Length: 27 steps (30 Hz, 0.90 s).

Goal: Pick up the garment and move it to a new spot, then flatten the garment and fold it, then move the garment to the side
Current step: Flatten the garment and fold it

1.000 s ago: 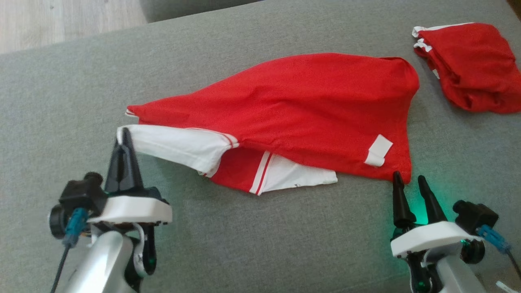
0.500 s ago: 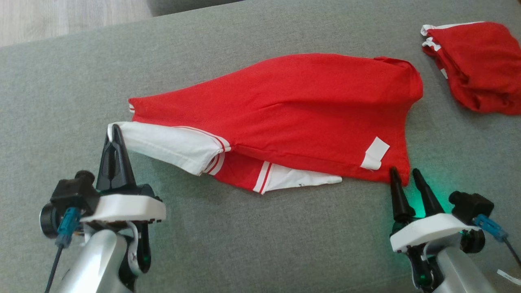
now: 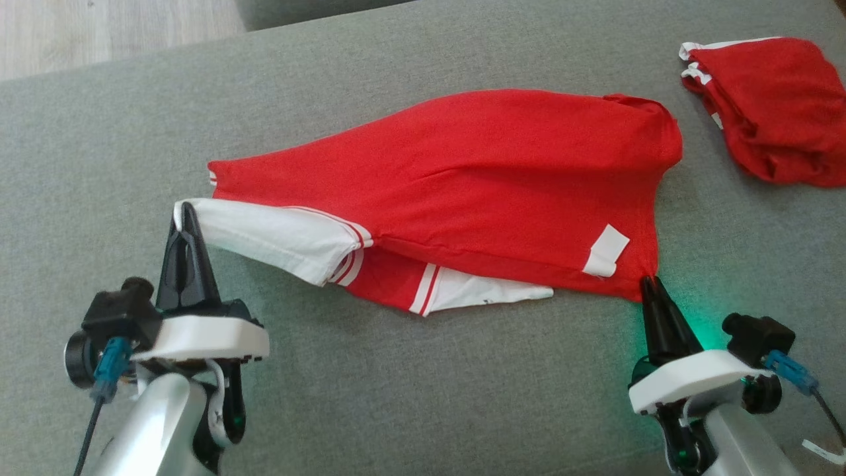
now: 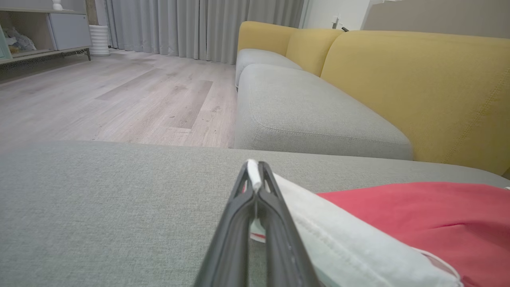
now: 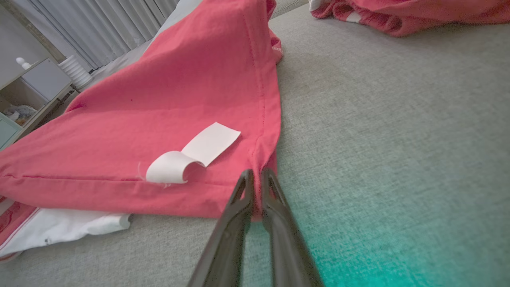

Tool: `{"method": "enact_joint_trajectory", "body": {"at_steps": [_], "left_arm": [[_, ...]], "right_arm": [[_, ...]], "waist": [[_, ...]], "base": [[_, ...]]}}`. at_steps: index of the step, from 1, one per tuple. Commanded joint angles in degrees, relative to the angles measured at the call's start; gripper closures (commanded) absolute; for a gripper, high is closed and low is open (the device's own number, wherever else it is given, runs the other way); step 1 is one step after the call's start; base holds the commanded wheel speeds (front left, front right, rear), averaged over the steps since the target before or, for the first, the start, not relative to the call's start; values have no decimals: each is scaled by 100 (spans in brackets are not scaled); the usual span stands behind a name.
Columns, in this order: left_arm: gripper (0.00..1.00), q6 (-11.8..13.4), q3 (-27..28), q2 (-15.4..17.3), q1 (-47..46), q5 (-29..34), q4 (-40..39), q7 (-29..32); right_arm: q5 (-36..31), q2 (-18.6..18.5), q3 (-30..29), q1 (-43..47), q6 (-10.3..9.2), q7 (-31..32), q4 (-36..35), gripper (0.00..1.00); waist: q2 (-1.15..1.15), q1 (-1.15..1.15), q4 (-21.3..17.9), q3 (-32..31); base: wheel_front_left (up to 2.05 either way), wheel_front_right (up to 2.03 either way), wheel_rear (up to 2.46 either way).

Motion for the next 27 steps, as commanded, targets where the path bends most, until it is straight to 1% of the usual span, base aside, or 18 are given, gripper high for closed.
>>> {"method": "enact_joint_trajectory", "body": {"at_steps": [1, 3, 6, 8, 10, 12, 14, 17, 19, 21, 24, 27], "left_arm": [[100, 10, 194, 151, -66, -1, -184, 5], [100, 12, 189, 149, -67, -7, -175, 2], [100, 2, 186, 136, -70, -20, -189, -23], [100, -26, 215, 113, -74, -57, -253, -70], [100, -135, 270, 77, -121, -164, -426, -116], [100, -305, 337, 102, -258, -289, -753, -129], [100, -473, 418, 161, -508, -394, -1119, -108], [100, -662, 530, 290, -1116, -490, -1688, 69], [100, -729, 616, 361, -1639, -549, -1984, 263], [100, -788, 654, 412, -2221, -630, -2147, 549], [100, -836, 604, 476, -3157, -651, -2051, 1043], [100, -838, 512, 415, -3977, -718, -1527, 1509]], "right_arm": [[65, -79, 107, -14, 39, -22, -109, 91], [94, -88, 110, -3, 39, -22, -87, 100], [108, -131, 97, 24, 39, -22, -111, 100], [34, -210, 0, 47, 39, -22, -290, 100], [-38, -293, -194, 75, 39, -22, -638, 100], [-101, -421, -433, 76, 39, -22, -1136, 100], [-168, -643, -635, 34, 39, -22, -1695, 100], [-237, -1106, -909, -130, 39, -10, -2489, 100], [-294, -1451, -1102, -381, 39, 172, -2988, 100], [-266, -1724, -1245, -738, 39, 515, -3443, 100], [-205, -2126, -1281, -1425, 39, 1098, -3739, 100], [15, -2349, -1056, -2190, 39, 1634, -3544, 100]], "waist": [[0, 0, 2, -11], [0, 0, 4, -27], [0, 0, 8, -76], [0, 0, 18, -136], [0, 0, 27, -208], [0, 0, 28, -293], [0, 0, 36, -386], [0, 0, 47, -524], [0, 0, 39, -609], [0, 0, 33, -666], [0, 0, 48, -683], [0, 0, 106, -596]], "base": [[0, 0, 0], [0, 0, 0], [0, 0, 0], [0, 0, 0], [0, 0, 0], [0, 0, 0], [0, 0, 0], [0, 0, 0], [0, 0, 0], [0, 0, 0], [0, 0, 0], [0, 0, 0]]}}
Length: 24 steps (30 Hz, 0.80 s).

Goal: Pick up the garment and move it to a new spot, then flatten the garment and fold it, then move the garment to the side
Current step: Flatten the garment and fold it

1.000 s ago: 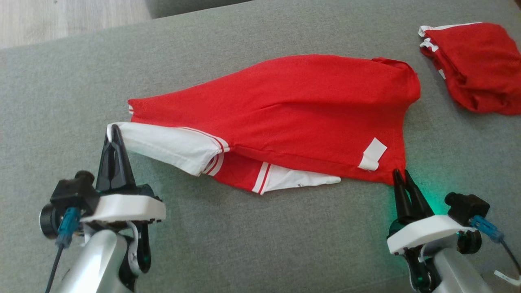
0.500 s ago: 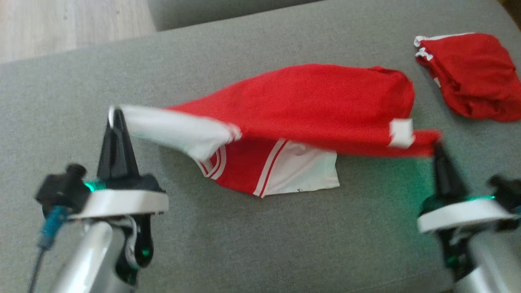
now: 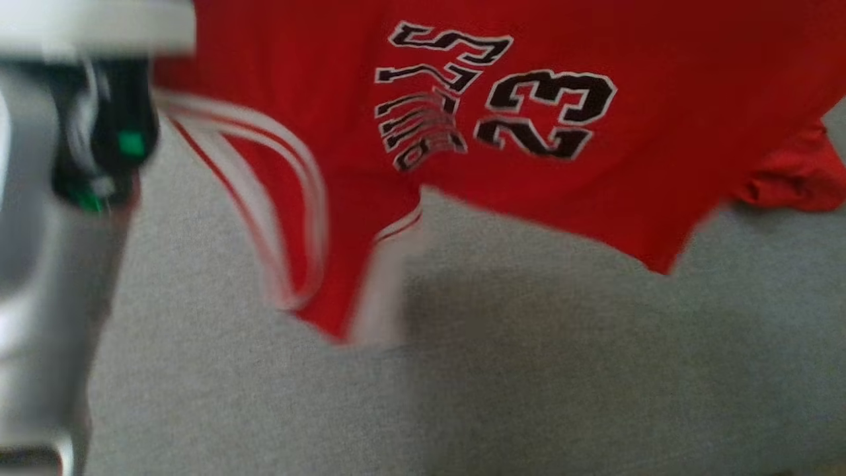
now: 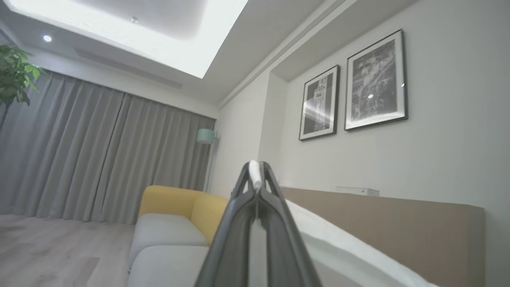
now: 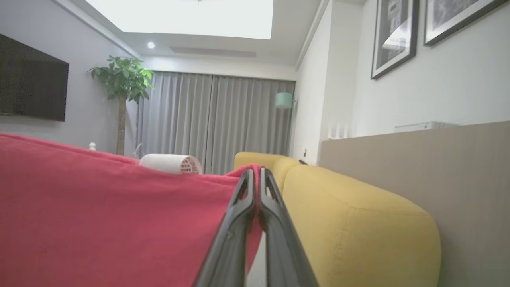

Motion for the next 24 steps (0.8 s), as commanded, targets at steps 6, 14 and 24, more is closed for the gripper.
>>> {"method": "enact_joint_trajectory", "body": {"at_steps": [6, 14, 24], "left_arm": [[100, -143, 54, 46, -1426, 26, 1337, 343], [100, -716, -284, -378, -3664, 582, 3381, -445], [100, -1311, -198, -524, -3743, 572, 3949, -1659]], "right_arm": [[393, -221, 830, -1561, 39, 484, 916, 100], [487, -78, 1530, -3877, 39, -546, 2785, 100], [371, -499, 2522, -4365, 39, -1458, 3654, 100]], "waist": [[0, 1, 154, 485], [0, 1, 408, 1669], [0, 1, 673, 2104]], "base": [[0, 0, 0], [0, 0, 0], [0, 0, 0]]}}
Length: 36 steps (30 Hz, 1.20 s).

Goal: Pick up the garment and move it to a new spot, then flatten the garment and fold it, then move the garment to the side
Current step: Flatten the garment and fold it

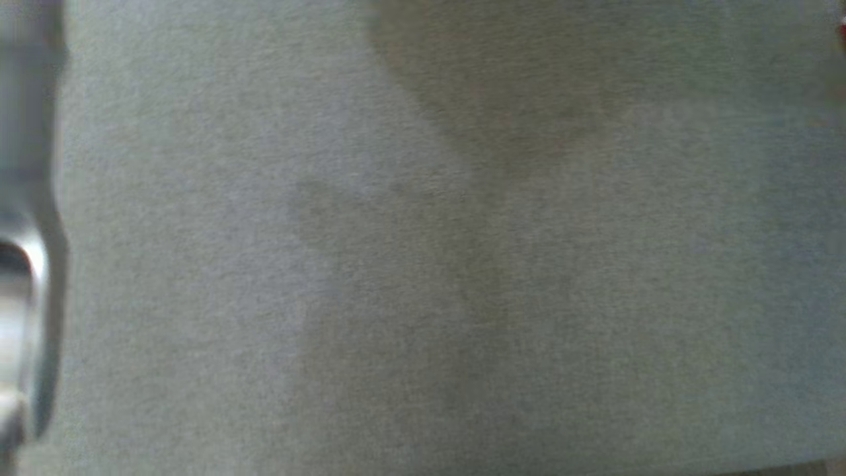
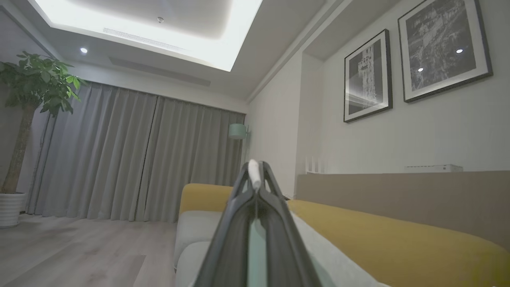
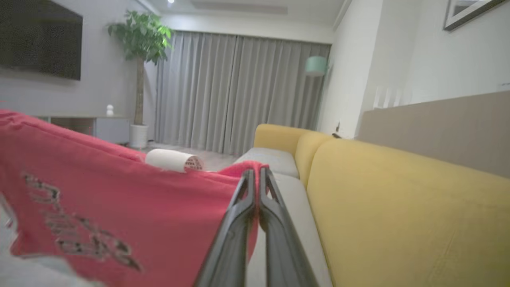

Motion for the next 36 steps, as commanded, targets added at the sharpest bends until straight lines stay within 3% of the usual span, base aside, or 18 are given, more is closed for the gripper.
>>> {"method": "enact_joint_trajectory", "body": {"at_steps": [1, 5, 8, 15, 20, 25, 29, 36], "left_arm": [[100, -52, 116, 282, 364, 52, -345, -111], [100, -13, 269, 321, 2022, 7, -990, -192], [100, 116, 509, 270, 3473, 188, -1728, -198], [100, 124, 869, -327, 6518, 654, -2735, -200], [100, 52, 1020, -558, 8067, 823, -3055, -201], [100, 80, 1044, -648, 9134, 876, -3335, -201], [100, 94, 1010, -664, 9506, 821, -3499, -200], [100, 74, 978, -705, 9329, 575, -3514, -29]], "right_arm": [[-53, -169, 145, 233, 39, -85, -29, 100], [-72, -224, 444, 876, 39, -146, 147, 100], [-14, -210, 294, 1524, 39, -152, 60, 100], [-105, 20, -684, 3807, 39, -154, -227, 100], [-364, 340, -1259, 5430, 39, -155, -643, 100], [-842, 738, -1785, 6570, 39, -155, -1208, 100], [-1071, 946, -1975, 6983, 39, -155, -1558, 100], [-1246, 1252, -2140, 7145, 39, -147, -1711, 100]], "waist": [[0, -2, 114, 55], [0, -2, 204, 0], [0, -2, 235, -75], [0, -2, 320, -750], [0, -2, 335, -1294], [0, -2, 217, -1647], [0, -2, 139, -1716], [0, -2, 55, -1740]], "base": [[0, 0, 0], [0, 0, 0], [0, 0, 0], [0, 0, 0], [0, 0, 0], [0, 0, 0], [0, 0, 0], [0, 0, 0]]}}
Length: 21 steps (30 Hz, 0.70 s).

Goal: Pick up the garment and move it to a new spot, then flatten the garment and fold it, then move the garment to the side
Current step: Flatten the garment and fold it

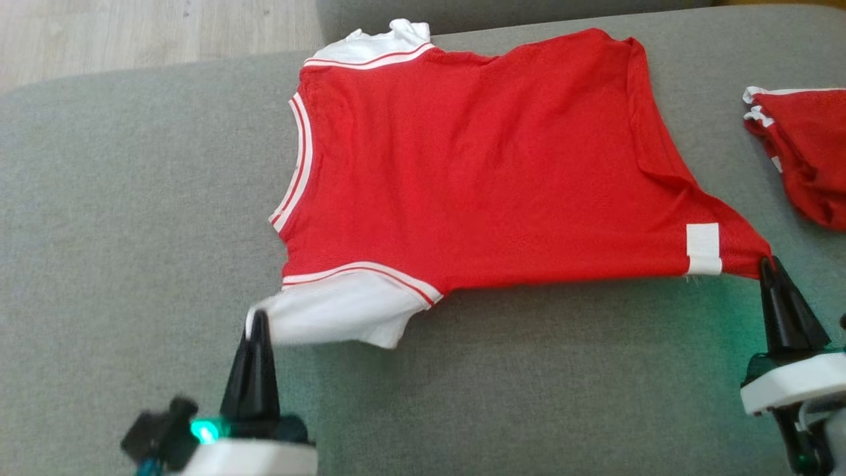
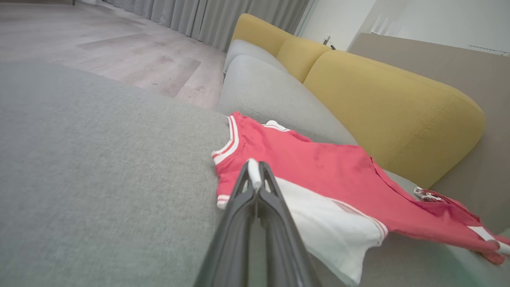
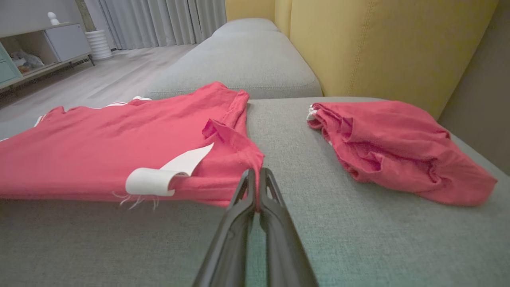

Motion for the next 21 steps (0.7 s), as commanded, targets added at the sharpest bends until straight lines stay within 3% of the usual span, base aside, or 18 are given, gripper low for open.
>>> {"method": "enact_joint_trajectory", "body": {"at_steps": [1, 12, 21], "left_arm": [[100, 3, 179, -44, -393, -16, -142, 4], [100, 85, 36, -141, -2700, -176, 1013, 379], [100, 20, -79, -169, -4065, -196, 2061, 136]], "right_arm": [[16, -107, 25, -148, 39, -45, -68, 100], [428, -159, 585, -1700, 39, 105, 820, 100], [748, -252, 1306, -2972, 39, 37, 1612, 100]], "waist": [[-1, 1, 1, 20], [-1, 1, -163, 668], [-1, 1, -247, 1148]], "base": [[0, 0, 0], [0, 0, 0], [0, 0, 0]]}}
